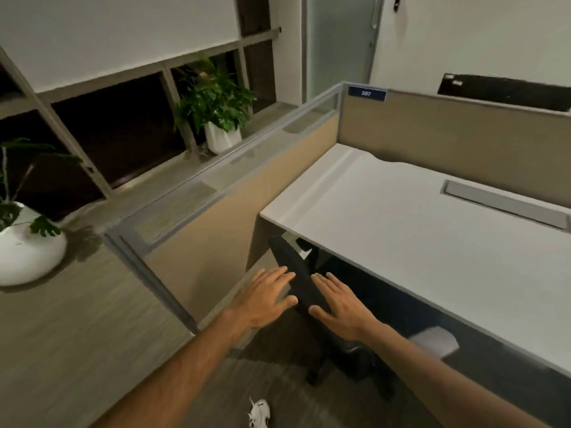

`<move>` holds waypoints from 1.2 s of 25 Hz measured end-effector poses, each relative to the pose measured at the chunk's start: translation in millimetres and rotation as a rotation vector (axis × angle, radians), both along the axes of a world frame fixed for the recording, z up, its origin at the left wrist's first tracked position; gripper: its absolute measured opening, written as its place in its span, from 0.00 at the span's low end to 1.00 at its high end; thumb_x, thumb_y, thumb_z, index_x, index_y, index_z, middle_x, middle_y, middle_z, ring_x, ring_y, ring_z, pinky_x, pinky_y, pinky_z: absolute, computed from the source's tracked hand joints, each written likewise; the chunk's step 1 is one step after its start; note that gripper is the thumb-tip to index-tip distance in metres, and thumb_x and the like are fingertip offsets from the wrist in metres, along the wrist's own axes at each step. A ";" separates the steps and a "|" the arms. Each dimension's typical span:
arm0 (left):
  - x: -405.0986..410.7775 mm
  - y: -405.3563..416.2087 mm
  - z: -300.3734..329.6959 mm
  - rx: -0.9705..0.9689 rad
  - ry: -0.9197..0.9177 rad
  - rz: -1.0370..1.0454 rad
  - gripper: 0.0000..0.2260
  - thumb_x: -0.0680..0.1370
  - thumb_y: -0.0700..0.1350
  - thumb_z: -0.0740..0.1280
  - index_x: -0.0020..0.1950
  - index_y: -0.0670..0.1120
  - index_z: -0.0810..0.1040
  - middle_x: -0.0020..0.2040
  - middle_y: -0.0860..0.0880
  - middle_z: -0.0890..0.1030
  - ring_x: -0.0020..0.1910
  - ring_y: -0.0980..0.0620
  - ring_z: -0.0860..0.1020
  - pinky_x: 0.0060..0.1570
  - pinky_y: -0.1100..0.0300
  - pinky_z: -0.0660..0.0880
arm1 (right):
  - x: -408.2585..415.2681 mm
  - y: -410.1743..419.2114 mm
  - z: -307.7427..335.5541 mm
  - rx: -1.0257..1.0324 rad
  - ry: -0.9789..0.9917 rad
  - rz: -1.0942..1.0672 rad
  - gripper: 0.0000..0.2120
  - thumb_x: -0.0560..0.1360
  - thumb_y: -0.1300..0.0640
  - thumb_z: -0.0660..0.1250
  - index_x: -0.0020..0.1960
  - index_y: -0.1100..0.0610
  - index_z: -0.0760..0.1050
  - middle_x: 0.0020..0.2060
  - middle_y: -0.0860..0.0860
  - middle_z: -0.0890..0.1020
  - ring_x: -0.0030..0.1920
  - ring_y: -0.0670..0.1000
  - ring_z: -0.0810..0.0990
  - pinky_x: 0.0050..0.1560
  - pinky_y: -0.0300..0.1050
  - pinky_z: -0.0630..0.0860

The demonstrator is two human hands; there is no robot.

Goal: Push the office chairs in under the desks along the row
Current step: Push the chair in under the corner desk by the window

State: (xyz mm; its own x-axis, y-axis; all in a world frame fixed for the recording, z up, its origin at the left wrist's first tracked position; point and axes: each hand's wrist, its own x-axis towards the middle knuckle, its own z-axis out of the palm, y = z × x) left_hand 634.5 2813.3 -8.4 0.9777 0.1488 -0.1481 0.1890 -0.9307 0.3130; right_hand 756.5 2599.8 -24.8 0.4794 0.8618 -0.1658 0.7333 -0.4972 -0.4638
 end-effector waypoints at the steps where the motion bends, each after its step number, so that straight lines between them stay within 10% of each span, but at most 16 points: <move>1: 13.4 12.1 -8.7 0.019 0.016 -0.067 0.30 0.83 0.65 0.53 0.83 0.54 0.56 0.83 0.51 0.56 0.81 0.52 0.53 0.78 0.52 0.43 | 3.7 6.2 -6.8 -0.006 0.015 -0.063 0.37 0.82 0.35 0.54 0.82 0.47 0.43 0.82 0.45 0.48 0.80 0.48 0.39 0.80 0.54 0.44; 15: 144.8 117.7 -101.5 0.128 0.250 -0.644 0.29 0.84 0.64 0.54 0.82 0.51 0.59 0.82 0.48 0.61 0.81 0.50 0.56 0.79 0.49 0.50 | -40.7 38.8 -95.2 -0.065 0.229 -0.802 0.32 0.83 0.38 0.56 0.82 0.52 0.55 0.80 0.50 0.60 0.80 0.52 0.54 0.78 0.48 0.51; 30: 175.2 130.8 -130.4 0.230 0.346 -0.735 0.37 0.79 0.68 0.36 0.83 0.51 0.55 0.82 0.48 0.59 0.82 0.47 0.52 0.79 0.41 0.42 | -65.0 35.0 -140.3 -0.214 -0.109 -0.896 0.34 0.82 0.32 0.44 0.73 0.54 0.71 0.67 0.49 0.77 0.68 0.52 0.74 0.71 0.55 0.66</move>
